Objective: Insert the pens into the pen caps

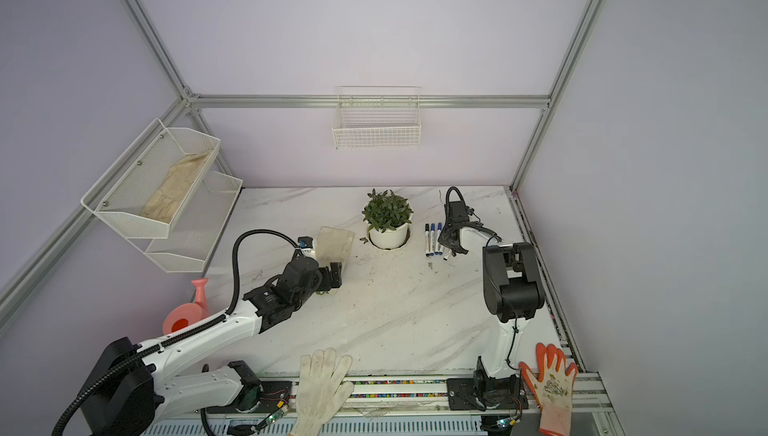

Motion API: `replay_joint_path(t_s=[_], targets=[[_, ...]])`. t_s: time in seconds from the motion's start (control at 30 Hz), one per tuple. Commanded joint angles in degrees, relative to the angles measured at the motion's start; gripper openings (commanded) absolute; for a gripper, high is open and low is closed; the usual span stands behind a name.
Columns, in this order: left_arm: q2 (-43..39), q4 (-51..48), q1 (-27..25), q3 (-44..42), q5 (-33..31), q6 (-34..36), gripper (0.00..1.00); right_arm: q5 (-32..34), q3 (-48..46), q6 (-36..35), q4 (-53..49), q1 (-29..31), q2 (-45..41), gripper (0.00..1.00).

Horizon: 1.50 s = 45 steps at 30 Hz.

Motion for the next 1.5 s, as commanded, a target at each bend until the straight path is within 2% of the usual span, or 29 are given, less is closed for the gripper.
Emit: replay_joint_path(t_s=[0.0,0.2,0.37,0.53,0.63,0.7,0.77,0.8,0.87,0.9,0.93,0.97,1.03,1.1,1.2,1.23,1.3,1.37,1.4,1.47], targets=[[-2.04,-1.52,0.54,0.23,-3.4,-1.65,1.0,4.77,1.51,-1.82,-1.98,-0.84,3.0,0.03],[-2.67,-2.44,1.01,0.06,-4.23,-1.52,1.0,-1.16,0.49,-2.29,3.4,-0.85,5.57,0.11],[-2.84,-2.66,1.5,-0.03,-4.86,-1.18,1.0,-4.79,-1.51,-0.86,6.63,-0.85,3.81,0.24],[-3.33,-2.07,2.05,-0.16,-6.55,0.39,1.0,-5.58,-4.57,0.86,8.21,-0.89,-2.82,0.41],[-3.84,-1.88,2.87,-0.12,-8.09,1.85,1.0,-3.55,-6.15,2.01,8.45,-0.85,-8.58,0.47],[-4.45,-1.62,3.88,-0.03,-9.71,3.76,1.0,-1.13,-8.33,2.32,10.73,-0.89,-13.66,0.48],[-5.15,-1.66,5.37,0.32,-12.53,6.33,1.0,3.1,-13.06,2.61,16.54,-0.85,-19.77,0.48],[-5.46,-1.62,6.41,0.69,-14.21,7.9,1.0,7.3,-16.32,1.92,20.68,-0.85,-23.36,0.49],[-5.74,-1.4,8.89,1.06,-18.15,10.45,1.0,13.55,-24.23,-1.47,33.82,-0.77,-29.52,0.49],[-5.79,-0.69,10.27,1.03,-20.02,11.88,1.0,17.08,-29.49,-3.39,42.36,-0.71,-31.73,0.56],[-5.7,0.24,11.79,0.79,-21.69,13.14,1.0,19.89,-34.69,-6.24,51.46,-0.69,-33.93,0.85],[-5.5,1.33,13.26,0.52,-23.01,14.4,1.0,20.87,-38.38,-10.01,58.08,-0.72,-34.49,0.97],[-5.0,3.07,16.21,-0.38,-26.2,15.47,1.0,22.13,-41.51,-17.84,63.33,-0.53,-32.48,0.97],[-4.41,5.1,18.77,-1.76,-27.03,16.73,1.0,24.99,-42.05,-19.65,64.26,-0.32,-27.86,0.97],[-2.01,10.86,21.18,-4.57,-27.16,21.36,1.0,24.71,-47.05,-25.73,82.87,-0.14,-19.56,0.97],[-0.69,12.14,22.02,-5.05,-27.0,21.67,1.0,24.97,-46.83,-27.83,85.58,0.01,-18.07,0.97],[2.24,14.39,23.66,-5.72,-26.12,20.95,1.0,16.78,-45.61,-27.72,81.2,0.11,-18.35,0.97],[5.04,18.72,24.79,-7.33,-25.18,21.33,1.0,3.41,-49.63,-33.29,90.03,0.12,-18.64,0.97],[6.0,21.76,24.99,-8.29,-24.82,22.47,1.0,-1.93,-51.63,-33.12,93.76,0.12,-18.35,0.97],[7.68,29.67,25.1,-11.25,-23.95,25.88,1.0,-6.24,-55.64,-36.42,109.01,0.36,-10.53,0.97]])
